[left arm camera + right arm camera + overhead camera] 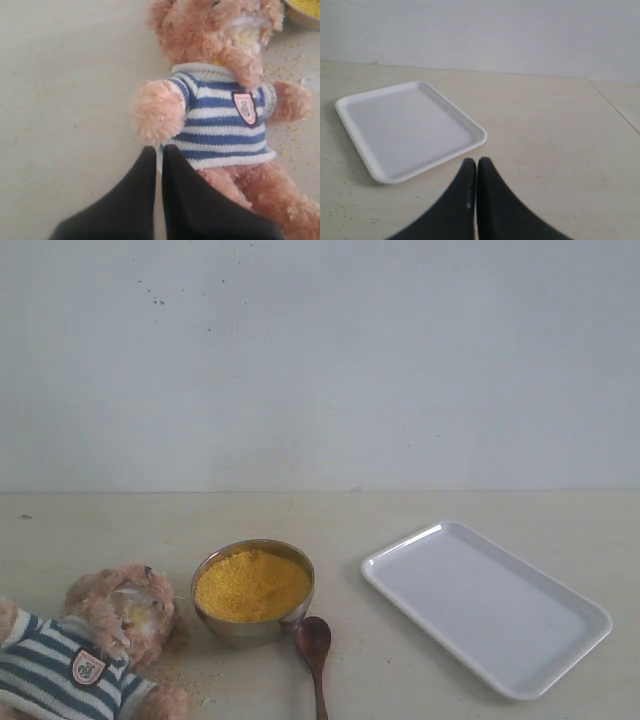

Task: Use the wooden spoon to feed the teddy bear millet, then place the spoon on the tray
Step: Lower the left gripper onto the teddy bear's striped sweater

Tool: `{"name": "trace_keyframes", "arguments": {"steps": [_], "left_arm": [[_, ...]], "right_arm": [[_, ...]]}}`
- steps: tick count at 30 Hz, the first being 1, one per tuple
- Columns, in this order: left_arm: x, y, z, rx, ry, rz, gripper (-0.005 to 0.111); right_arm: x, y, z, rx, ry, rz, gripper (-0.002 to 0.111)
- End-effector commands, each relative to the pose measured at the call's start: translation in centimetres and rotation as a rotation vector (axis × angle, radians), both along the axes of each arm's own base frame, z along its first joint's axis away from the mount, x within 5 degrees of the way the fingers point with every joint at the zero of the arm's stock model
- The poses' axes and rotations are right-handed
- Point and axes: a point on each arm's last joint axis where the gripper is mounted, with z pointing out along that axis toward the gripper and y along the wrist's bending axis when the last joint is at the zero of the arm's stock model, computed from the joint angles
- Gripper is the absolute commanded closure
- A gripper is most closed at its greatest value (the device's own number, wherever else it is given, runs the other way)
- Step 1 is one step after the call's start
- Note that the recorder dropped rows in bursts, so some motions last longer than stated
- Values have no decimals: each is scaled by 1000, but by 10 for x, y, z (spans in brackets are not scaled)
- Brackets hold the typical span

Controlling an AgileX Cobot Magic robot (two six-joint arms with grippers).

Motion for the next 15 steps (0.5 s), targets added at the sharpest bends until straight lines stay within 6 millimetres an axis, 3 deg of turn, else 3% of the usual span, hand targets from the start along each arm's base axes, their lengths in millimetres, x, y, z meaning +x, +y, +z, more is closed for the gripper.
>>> {"name": "trace_keyframes", "arguments": {"steps": [1, 3, 9, 15], "left_arm": [[-5, -2, -14, -10, 49, -5, 88], [-8, -3, -20, -31, 69, 1, 71], [-7, -4, -33, -74, 16, 47, -2], [-11, -7, -44, -127, 22, 72, -3]], "right_arm": [[0, 0, 1, -5, -12, 1, 109], [0, 0, 1, -5, -12, 1, 109], [0, 0, 1, -5, -12, 1, 109], [0, 0, 1, -5, -12, 1, 109]]}}
